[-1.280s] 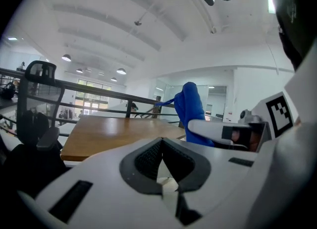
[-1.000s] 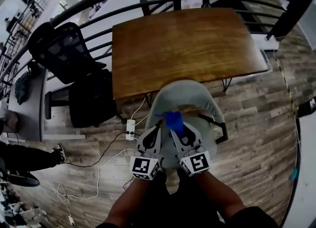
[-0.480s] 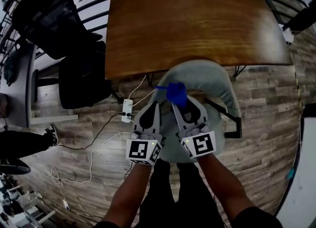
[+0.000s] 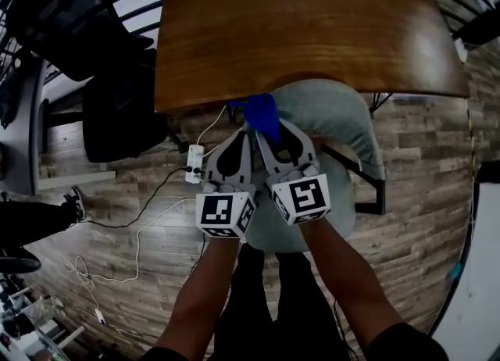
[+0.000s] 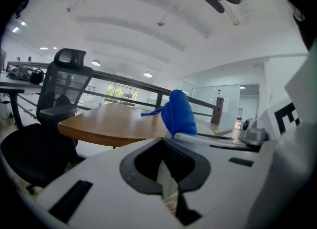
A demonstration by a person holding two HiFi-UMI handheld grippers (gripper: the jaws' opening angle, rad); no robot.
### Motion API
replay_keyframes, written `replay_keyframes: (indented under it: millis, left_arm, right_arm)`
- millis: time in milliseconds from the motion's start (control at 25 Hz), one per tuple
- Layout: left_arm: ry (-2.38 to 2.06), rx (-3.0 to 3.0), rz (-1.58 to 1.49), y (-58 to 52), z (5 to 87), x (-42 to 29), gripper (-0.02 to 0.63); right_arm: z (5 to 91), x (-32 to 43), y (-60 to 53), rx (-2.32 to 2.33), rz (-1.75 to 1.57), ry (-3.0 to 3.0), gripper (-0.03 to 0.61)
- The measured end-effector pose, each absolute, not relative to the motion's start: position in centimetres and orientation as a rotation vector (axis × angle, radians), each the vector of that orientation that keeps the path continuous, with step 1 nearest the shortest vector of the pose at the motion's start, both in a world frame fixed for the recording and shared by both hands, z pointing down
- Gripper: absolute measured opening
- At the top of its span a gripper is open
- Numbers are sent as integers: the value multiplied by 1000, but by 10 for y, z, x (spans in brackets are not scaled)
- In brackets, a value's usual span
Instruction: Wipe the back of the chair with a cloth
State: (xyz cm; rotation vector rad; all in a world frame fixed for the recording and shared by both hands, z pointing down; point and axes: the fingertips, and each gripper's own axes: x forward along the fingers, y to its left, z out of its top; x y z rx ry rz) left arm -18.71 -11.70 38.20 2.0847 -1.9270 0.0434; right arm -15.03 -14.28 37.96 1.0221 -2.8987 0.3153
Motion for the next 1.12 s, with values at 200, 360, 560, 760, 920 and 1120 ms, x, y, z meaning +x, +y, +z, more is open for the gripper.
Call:
replay_keyframes:
  millis: [200, 360, 560, 760, 920, 1120]
  left_arm:
    - [-1940, 2030, -23, -123, 380, -190, 2]
    - [-1939, 2046, -13, -126, 382, -185, 3]
    - [-1935, 2056, 16, -131, 387, -176, 2]
    - [-1922, 2068, 21, -138, 391, -163, 2]
    - [-1898, 2083, 12, -141, 390, -147, 2]
    - [-1890, 2091, 27, -146, 396, -129, 3]
  right_arm:
    - [386, -149, -158, 1025, 340, -2907, 123]
    - [392, -147, -170, 1037, 364, -2899, 123]
    - [397, -132, -182, 1052, 340, -2892, 123]
    - [403, -115, -192, 1098, 410, -2883, 123]
    - [405, -101, -198, 1133, 413, -2875, 123]
    - [408, -78, -210, 1191, 412, -2853, 123]
